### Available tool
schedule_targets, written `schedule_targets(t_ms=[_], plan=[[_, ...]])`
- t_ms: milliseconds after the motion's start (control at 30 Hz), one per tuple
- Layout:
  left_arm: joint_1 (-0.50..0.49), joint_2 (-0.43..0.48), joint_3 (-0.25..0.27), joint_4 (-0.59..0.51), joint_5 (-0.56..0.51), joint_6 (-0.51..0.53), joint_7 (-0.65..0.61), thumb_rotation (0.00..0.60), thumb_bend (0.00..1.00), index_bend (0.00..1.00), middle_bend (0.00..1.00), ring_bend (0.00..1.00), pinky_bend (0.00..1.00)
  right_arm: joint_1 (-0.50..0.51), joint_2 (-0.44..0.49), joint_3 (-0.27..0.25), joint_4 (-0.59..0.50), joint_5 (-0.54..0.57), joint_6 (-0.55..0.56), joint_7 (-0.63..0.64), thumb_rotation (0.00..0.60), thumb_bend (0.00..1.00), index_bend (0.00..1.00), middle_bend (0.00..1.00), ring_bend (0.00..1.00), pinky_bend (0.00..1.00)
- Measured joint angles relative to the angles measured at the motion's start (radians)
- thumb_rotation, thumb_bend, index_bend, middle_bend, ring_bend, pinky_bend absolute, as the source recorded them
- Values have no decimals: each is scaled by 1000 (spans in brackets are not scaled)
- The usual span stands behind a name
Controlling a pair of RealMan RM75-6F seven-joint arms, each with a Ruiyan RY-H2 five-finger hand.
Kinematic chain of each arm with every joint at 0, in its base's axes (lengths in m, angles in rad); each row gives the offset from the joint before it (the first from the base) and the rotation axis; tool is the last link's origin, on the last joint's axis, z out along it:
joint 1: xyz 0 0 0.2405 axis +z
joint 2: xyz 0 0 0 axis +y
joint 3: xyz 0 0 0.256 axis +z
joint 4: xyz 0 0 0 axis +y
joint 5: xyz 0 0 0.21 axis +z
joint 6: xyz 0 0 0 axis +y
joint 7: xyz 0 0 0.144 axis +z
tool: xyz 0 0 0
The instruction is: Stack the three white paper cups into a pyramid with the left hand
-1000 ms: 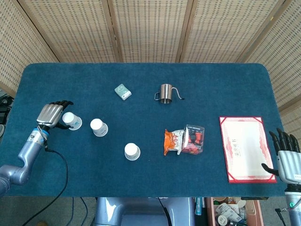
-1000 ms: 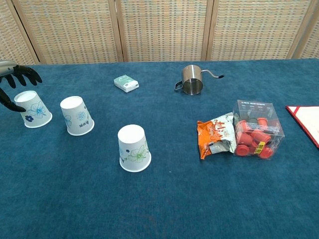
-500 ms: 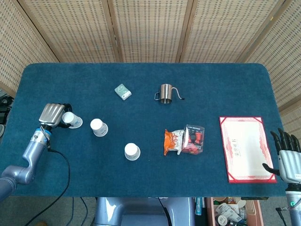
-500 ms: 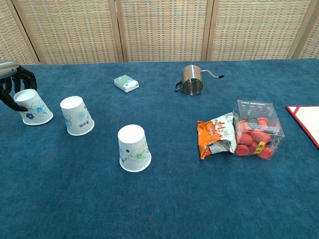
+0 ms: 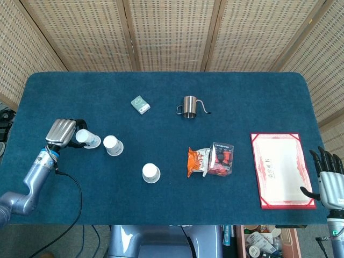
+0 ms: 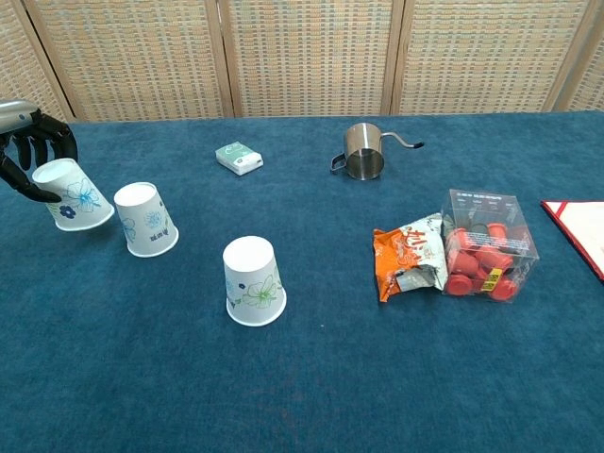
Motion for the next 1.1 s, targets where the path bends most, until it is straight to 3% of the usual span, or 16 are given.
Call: schedule_targets(t_ms=[200, 600, 800, 833, 967, 1000, 1100], plan=[[-7, 5, 9, -41, 0, -3, 51, 600, 210, 489, 511, 482, 470, -1, 3, 0, -3, 2, 0, 3, 600, 0, 91, 0, 0, 0], [-22, -36, 5, -14, -40, -13, 119, 600, 209, 489, 510, 481, 434, 0, 8, 3, -2, 11, -8, 13, 600, 0, 91, 0, 0, 0], [-34, -46, 7, 4, -47, -40, 110, 600, 209, 481, 426, 416, 377, 0, 9, 5, -4, 14, -8, 13, 600, 0, 91, 0, 0, 0], [-34, -46, 9, 5, -46, -42, 107, 600, 209, 449, 386, 387, 362, 0, 10, 5, -5, 14, -8, 13, 600, 0, 91, 0, 0, 0], [-33, -43, 16, 4, -32, -42, 76, 600, 209, 46, 29, 64, 179, -1, 11, 4, -5, 12, -5, 15, 600, 0, 91, 0, 0, 0], [-31, -42, 19, 3, -24, -37, 69, 600, 206, 5, 1, 17, 132, -2, 11, 4, -5, 12, -4, 15, 600, 0, 91, 0, 0, 0], [-23, -30, 29, -2, 9, -6, 42, 600, 191, 0, 0, 0, 43, -2, 12, 4, -7, 11, -4, 15, 600, 0, 91, 0, 0, 0]])
